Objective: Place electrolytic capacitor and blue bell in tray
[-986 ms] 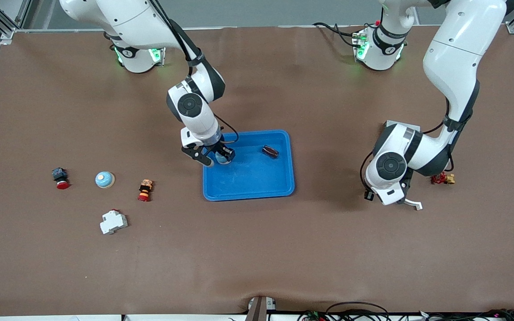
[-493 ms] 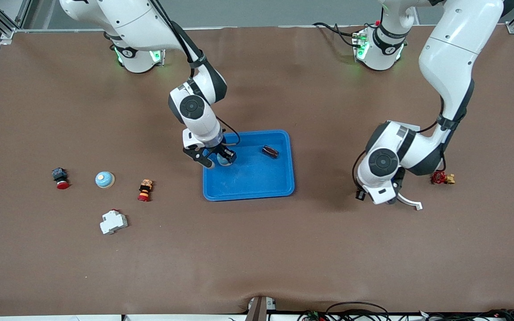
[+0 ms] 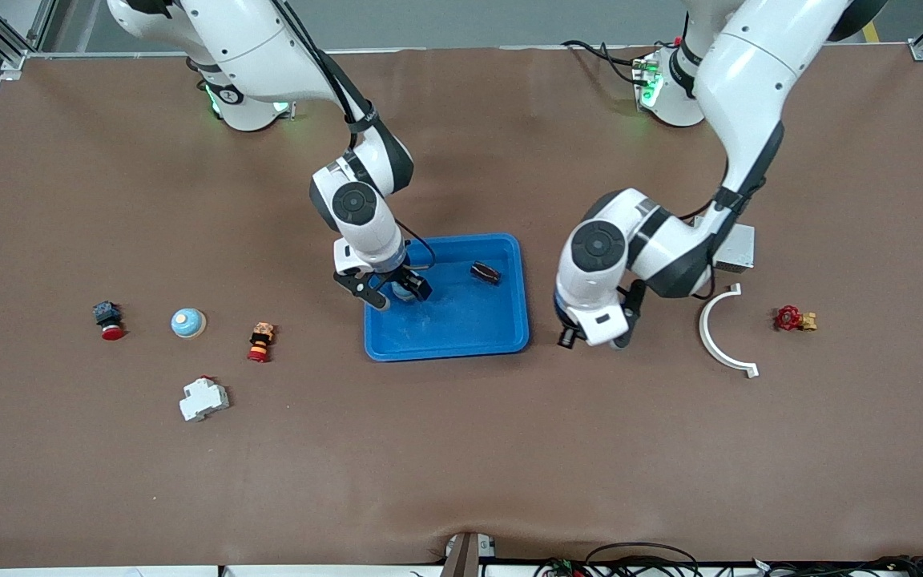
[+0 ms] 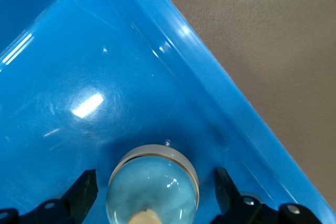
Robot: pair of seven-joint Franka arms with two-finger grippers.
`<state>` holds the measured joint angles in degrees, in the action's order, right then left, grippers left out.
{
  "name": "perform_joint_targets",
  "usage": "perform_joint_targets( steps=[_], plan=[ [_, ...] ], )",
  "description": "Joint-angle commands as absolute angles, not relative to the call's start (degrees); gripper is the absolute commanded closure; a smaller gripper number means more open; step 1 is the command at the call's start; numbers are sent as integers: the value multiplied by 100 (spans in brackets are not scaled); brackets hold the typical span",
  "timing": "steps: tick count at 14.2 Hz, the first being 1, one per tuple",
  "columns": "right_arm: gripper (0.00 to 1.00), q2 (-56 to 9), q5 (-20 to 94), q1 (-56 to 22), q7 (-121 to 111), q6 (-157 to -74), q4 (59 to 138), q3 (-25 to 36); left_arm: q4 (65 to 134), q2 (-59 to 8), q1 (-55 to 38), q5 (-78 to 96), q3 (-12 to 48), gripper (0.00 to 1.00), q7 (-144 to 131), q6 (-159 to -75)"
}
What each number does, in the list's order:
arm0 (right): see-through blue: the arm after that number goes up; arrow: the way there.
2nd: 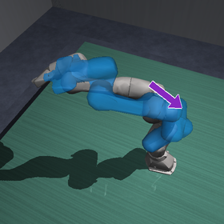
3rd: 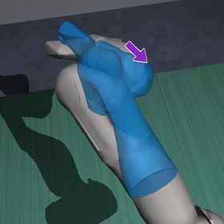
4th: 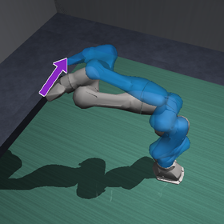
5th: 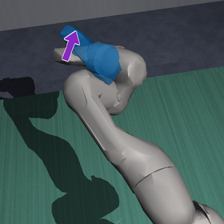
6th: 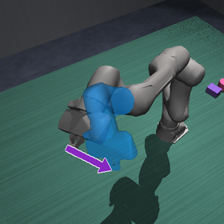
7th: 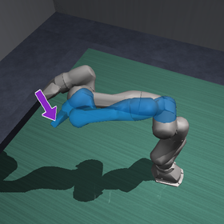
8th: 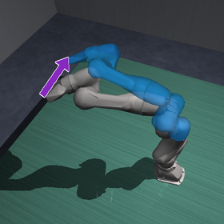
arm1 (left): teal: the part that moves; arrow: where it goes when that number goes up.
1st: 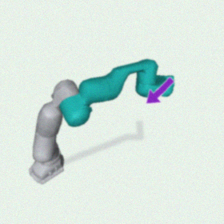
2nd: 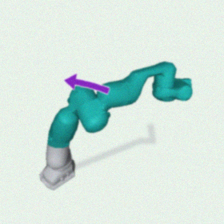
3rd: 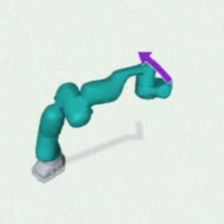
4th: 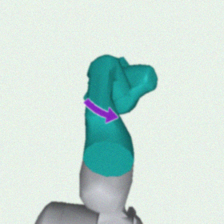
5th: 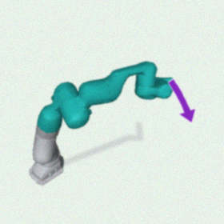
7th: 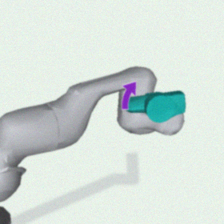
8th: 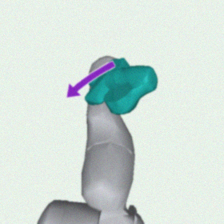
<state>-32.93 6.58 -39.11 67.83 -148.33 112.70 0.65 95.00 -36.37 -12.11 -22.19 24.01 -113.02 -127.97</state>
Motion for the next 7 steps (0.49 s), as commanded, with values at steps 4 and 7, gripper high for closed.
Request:
perform_joint_targets(
  steps=[4, 7],
  plan=[
    [0, -3199, 466, -3509, 6043, -11553, 9055, 237, 8263, -4271, -2099, -2013, 2364, 100, -12188, -12735],
    [0, -2813, 18, -2701, 3883, -11180, 9122, 229, 8244, -4411, -2293, -2030, 2364, 100, -12261, -12779]
  ],
)
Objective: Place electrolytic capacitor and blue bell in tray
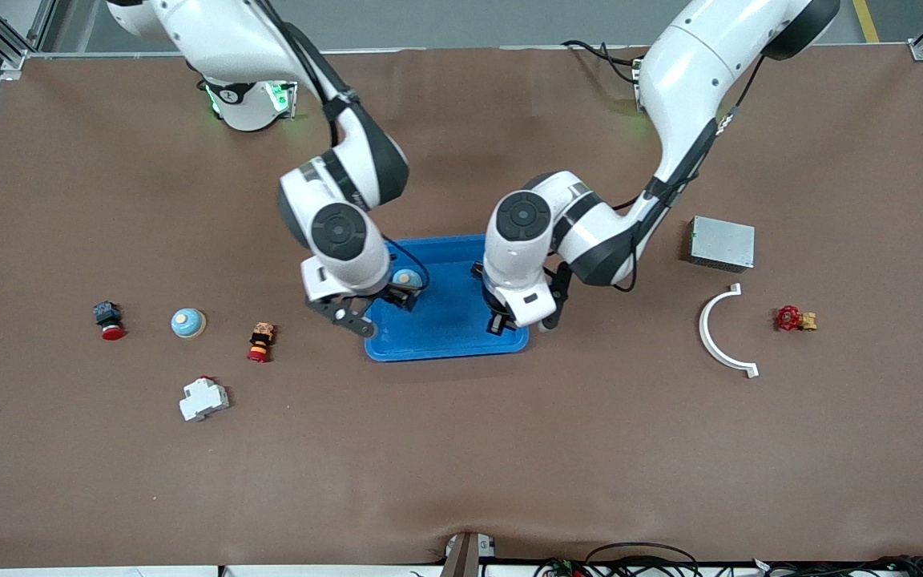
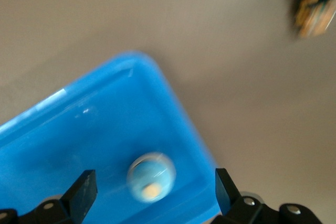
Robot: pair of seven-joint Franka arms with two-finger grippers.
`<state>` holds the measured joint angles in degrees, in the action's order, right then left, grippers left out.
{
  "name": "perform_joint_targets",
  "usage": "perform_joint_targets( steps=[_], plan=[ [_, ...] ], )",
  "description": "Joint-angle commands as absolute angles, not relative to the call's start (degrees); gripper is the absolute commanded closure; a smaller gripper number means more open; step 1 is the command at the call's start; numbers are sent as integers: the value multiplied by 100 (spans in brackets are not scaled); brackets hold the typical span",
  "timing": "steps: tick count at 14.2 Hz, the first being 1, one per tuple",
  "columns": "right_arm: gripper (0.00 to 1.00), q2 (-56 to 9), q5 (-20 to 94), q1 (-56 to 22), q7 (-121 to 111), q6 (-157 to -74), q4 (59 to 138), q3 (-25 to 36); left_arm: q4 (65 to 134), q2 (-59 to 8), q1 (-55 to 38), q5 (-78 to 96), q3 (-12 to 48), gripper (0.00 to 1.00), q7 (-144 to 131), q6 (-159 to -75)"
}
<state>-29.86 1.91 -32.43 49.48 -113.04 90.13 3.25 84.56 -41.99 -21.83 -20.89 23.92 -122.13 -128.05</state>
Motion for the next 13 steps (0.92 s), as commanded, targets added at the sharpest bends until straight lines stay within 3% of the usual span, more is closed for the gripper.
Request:
perform_joint_targets(
  steps=[1, 4, 7, 12, 13],
  plan=[
    [0, -2691, 18, -2350, 3128, -11197, 9219, 237, 8140, -4612, -2416, -2030, 2356, 100, -12278, -12919],
    [0, -2208, 0, -1558, 1516, -11459, 9832, 237, 7954, -4904, -2619, -2021, 2338, 100, -12384, -13175],
    [0, -1593, 0, -654, -135, -12293, 10956, 229, 7972, -4966, -2646, -2030, 2320, 100, -12384, -13175],
    [0, -1362, 79, 368, -1536, -13453, 12048, 211, 7972, -4966, -2593, -2039, 2189, 100, -12384, -13166],
    [0, -1362, 88, 482, -1712, -13769, 12267, 211, 7980, -4957, -2584, -2030, 2110, 96, -12401, -13166]
  ],
)
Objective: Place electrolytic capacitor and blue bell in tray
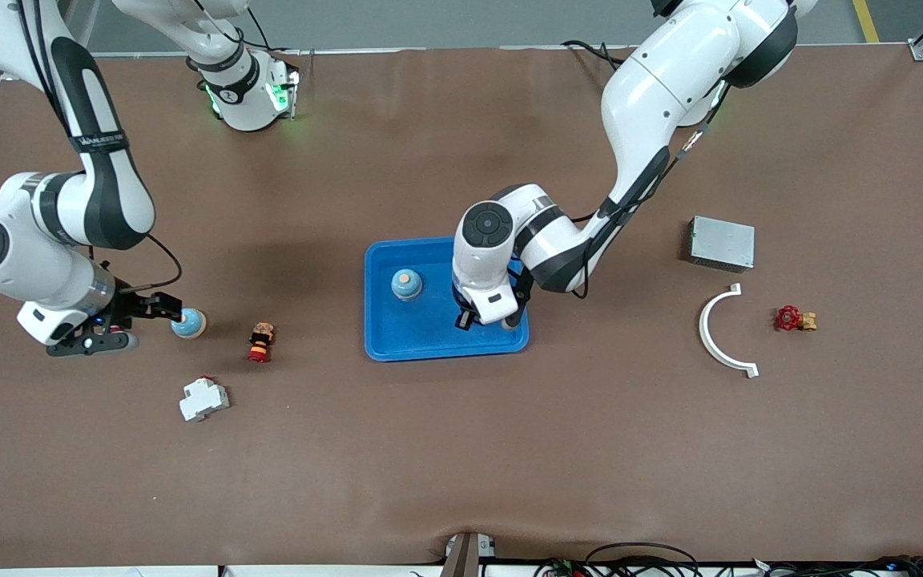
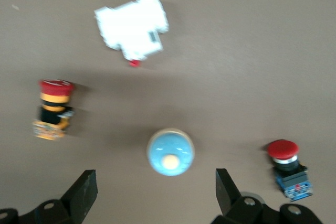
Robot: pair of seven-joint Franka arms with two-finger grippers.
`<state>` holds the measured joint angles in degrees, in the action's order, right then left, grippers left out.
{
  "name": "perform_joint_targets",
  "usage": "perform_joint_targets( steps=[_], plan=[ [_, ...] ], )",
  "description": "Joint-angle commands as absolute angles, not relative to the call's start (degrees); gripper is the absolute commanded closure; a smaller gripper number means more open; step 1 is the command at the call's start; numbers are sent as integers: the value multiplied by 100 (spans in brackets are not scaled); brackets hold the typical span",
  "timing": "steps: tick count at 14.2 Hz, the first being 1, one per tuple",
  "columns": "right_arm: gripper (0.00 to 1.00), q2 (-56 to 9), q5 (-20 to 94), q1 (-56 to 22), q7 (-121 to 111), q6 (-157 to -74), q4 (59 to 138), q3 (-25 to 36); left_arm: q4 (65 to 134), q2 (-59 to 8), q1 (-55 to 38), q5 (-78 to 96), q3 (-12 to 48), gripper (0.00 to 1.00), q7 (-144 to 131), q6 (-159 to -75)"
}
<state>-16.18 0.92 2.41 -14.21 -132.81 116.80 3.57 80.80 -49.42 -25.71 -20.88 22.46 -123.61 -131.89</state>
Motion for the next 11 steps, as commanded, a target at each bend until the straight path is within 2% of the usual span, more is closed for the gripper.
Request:
perform_joint_targets(
  steps=[1, 2, 3, 6, 9, 11],
  plan=[
    [0, -1380, 105, 605, -1801, -14155, 12513, 202, 7980, -4966, -2532, -2022, 2048, 68, -12462, -13166],
    [0, -1389, 114, 667, -1819, -14525, 12733, 193, 7989, -4966, -2531, -2039, 2030, 21, -12532, -13166],
    [0, -1432, 123, 677, -1819, -14876, 12901, 193, 7998, -4922, -2540, -2039, 2022, 0, -12542, -13131],
    [0, -1555, 358, 651, -1819, -15213, 12982, 193, 7972, -4650, -2400, -2030, 2039, 0, -12481, -12974],
    [0, -1809, 571, 554, -1828, -15642, 12981, 185, 7954, -4221, -2067, -2031, 2127, 0, -11484, -12228],
    [0, -1960, 571, 545, -1837, -15846, 12981, 176, 7954, -3668, -1759, -1664, 2110, 0, -10211, -11788]
  ],
)
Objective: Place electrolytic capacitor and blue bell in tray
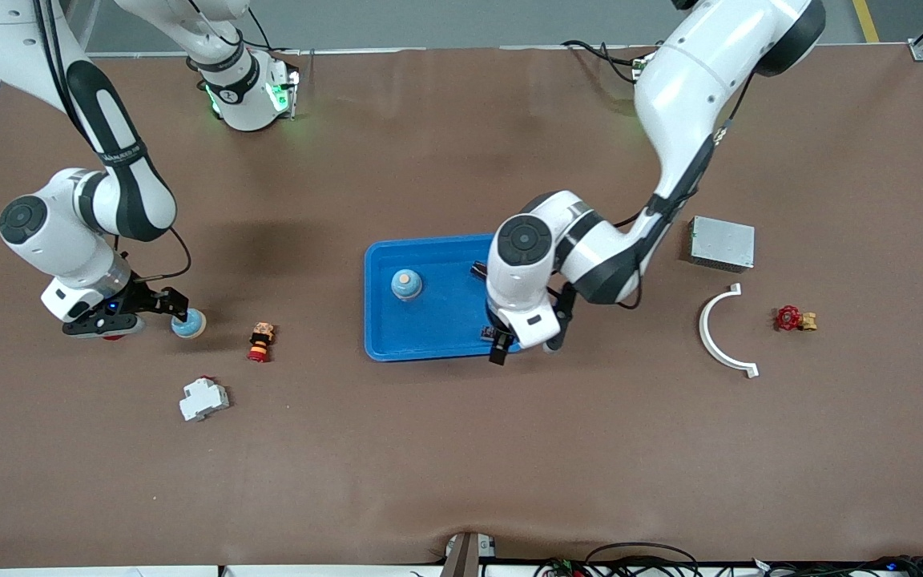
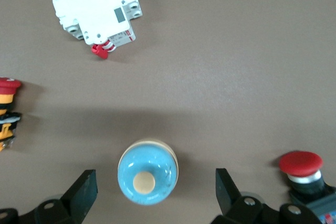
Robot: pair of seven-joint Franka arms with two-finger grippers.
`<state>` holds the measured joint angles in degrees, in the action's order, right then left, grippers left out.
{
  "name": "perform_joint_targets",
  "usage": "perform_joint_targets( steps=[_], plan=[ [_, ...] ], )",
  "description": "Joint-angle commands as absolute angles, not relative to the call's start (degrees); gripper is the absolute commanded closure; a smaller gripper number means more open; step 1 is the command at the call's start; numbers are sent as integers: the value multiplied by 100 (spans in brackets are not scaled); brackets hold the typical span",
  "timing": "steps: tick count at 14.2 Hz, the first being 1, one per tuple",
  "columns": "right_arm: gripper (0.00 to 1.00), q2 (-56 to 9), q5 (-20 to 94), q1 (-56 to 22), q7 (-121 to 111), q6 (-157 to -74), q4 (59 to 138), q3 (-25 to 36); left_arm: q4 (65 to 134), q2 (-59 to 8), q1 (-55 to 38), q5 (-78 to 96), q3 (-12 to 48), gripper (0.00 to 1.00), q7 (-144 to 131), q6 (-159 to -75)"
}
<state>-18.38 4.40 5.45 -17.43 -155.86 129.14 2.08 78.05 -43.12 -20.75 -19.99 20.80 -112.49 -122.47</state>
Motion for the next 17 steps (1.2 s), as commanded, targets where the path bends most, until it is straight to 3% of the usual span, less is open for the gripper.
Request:
perform_joint_targets(
  steps=[1, 4, 8, 13, 14, 15, 17],
  plan=[
    [0, -1986, 571, 554, -1837, -15855, 12973, 176, 7963, -3404, -1584, -1470, 2092, 0, -9543, -11603],
    [0, -2214, 571, 562, -1854, -16083, 12964, 176, 7963, -2762, -1074, -1267, 2109, 0, -7775, -10594],
    [0, -2399, 571, 563, -1846, -16128, 12955, 158, 7980, -2058, -415, -966, 2066, 0, -5900, -9881],
    [0, -2461, 589, 571, -1837, -16128, 12964, 132, 7972, -1592, 149, -984, 2092, 0, -4774, -9554],
    [12, -2461, 589, 563, -1837, -16128, 12973, 132, 7980, -1539, 149, -984, 2066, 0, -4607, -9545],
    [50, -2461, 589, 563, -1837, -16119, 12973, 132, 7972, -1477, 219, -984, 2065, 0, -4414, -9458],
    [71, -2461, 589, 554, -1837, -16110, 12973, 106, 8102, -1162, 360, -879, 1961, 0, -3800, -9387]
  ],
)
